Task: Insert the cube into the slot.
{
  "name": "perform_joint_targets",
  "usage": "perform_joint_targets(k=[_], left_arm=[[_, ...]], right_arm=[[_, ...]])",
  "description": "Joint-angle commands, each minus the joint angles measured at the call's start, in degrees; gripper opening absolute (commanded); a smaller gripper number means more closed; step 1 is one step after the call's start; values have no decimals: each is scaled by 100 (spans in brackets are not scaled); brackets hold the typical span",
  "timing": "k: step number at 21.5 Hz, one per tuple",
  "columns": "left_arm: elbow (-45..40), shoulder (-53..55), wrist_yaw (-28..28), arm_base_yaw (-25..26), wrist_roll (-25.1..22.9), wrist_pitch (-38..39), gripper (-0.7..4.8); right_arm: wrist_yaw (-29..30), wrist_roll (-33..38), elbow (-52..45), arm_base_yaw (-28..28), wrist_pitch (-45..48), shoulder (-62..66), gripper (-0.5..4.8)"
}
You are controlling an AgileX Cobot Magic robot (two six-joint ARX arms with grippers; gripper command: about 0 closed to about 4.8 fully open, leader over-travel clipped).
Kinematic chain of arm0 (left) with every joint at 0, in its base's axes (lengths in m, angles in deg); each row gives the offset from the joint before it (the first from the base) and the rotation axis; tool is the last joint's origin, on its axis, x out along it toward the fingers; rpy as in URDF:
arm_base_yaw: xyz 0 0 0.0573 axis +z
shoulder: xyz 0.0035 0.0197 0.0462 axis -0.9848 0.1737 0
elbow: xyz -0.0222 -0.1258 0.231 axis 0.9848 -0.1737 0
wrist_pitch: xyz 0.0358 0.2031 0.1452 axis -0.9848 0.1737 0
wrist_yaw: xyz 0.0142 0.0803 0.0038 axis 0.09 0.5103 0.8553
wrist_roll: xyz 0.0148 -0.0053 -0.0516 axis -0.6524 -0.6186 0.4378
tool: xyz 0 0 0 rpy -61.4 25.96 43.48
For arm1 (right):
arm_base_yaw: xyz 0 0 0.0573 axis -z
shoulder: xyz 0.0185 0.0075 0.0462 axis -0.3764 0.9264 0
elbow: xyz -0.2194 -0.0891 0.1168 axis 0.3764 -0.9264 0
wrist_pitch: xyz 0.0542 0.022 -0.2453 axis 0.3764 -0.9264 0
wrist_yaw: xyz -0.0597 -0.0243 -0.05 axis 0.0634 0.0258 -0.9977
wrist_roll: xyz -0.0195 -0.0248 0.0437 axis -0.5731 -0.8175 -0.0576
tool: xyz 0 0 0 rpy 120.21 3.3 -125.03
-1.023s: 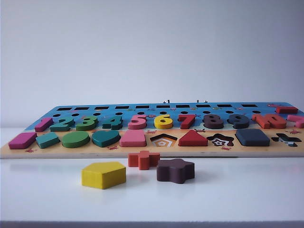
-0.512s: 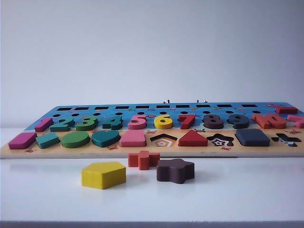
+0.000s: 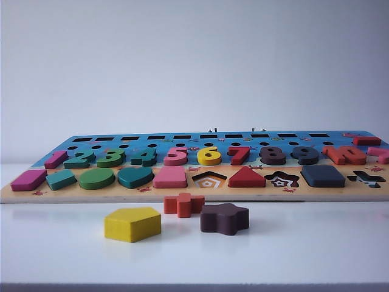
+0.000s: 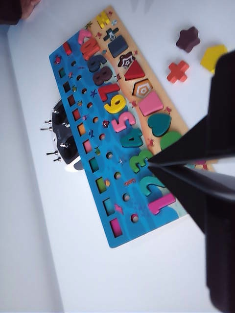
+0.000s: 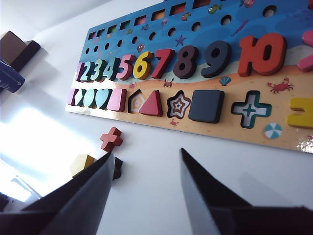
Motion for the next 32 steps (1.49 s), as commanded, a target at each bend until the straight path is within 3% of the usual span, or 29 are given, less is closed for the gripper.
perform_joint_targets(k=[1, 10, 16, 21, 25, 32], left_arm=[[-164, -157, 44, 203, -127, -459, 7], [-1209, -883, 964, 485, -177, -1488, 7], [-1950, -1486, 1550, 566, -278, -1565, 7], [-2459, -1484, 1823, 662, -280, -1825, 7], [-2774, -1482, 1950, 662, -278, -2131, 6], [-3126, -1484, 2131, 756, -278, -2540, 6]], right_arm=[[-205, -149, -94, -7, 245, -13, 252], [-317, -1620, -232, -7, 581, -13, 247], [-343, -1971, -232, -2, 601, -13, 247], [-695, -2092, -232, 31, 608, -13, 247], [-579, -2116, -234, 870, 632, -13, 248], [542, -2549, -435, 2516, 1117, -13, 248]])
